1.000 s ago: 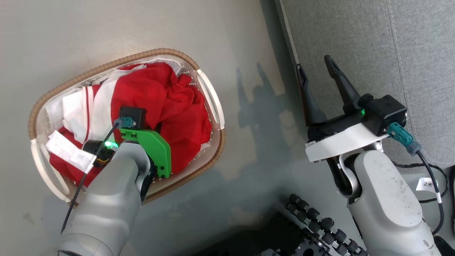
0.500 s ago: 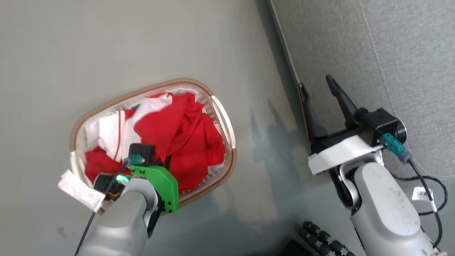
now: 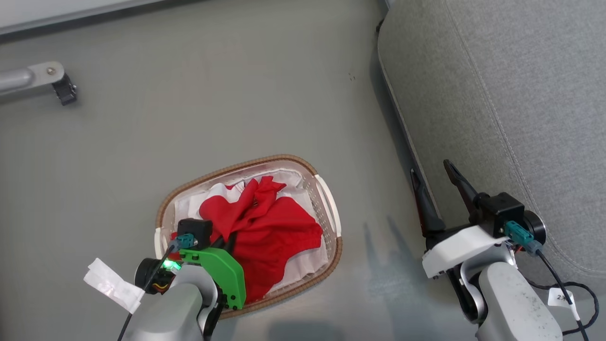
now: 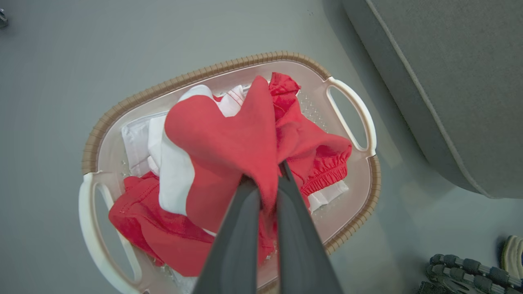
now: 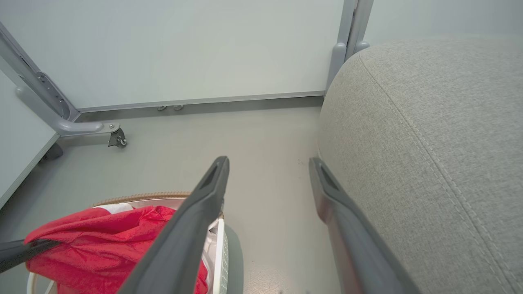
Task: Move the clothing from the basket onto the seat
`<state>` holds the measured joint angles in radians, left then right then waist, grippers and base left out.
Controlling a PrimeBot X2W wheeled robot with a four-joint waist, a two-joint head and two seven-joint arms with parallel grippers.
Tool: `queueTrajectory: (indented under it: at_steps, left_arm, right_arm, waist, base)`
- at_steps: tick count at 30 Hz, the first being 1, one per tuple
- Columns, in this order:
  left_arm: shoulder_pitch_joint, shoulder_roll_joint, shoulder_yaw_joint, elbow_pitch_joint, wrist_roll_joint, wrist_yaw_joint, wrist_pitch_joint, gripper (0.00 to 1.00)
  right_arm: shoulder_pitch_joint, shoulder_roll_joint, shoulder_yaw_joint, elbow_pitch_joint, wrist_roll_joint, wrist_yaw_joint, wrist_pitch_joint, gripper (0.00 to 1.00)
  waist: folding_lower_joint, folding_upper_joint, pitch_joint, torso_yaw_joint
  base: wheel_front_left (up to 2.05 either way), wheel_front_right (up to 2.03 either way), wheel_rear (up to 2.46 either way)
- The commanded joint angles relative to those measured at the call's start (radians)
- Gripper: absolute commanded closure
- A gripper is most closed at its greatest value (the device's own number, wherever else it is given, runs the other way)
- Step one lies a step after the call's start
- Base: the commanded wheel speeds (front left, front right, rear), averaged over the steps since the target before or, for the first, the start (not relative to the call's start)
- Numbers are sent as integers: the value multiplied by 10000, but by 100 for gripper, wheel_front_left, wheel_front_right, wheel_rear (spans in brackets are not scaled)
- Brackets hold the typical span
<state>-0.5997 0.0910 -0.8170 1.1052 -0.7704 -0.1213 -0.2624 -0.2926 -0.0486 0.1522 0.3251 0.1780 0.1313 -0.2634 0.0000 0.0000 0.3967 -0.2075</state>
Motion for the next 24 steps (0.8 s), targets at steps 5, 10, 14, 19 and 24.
queueTrajectory:
  at_steps: [5,10,14,19,24]
  left_arm:
    - [711,344,658,-1269,960,462,-33,100]
    - [1297,524,1454,-2715,1976,690,-22,100]
    - [1742,433,2216,-3942,2696,659,-23,100]
    - [2023,232,3086,-5429,3522,438,-23,100]
    - [1916,15,3732,-6605,4136,205,-22,100]
  right_arm:
    - [559,-49,-148,164,-148,-10,-20,0]
    - [920,-47,-247,237,-180,-10,-20,0]
    - [1263,-47,-315,263,-227,-10,-20,0]
    - [1653,-47,-333,312,-306,-9,-20,0]
    - [1758,-46,-287,339,-333,-9,-20,0]
  waist:
    - [0,0,-1615,1012]
    - [0,0,-2213,1162]
    - [0,0,-2649,1275]
    - [0,0,-3055,1433]
    - [0,0,-3182,1465]
  base:
    - [0,0,0]
    - [0,0,0]
    - [0,0,0]
    - [0,0,0]
    - [0,0,0]
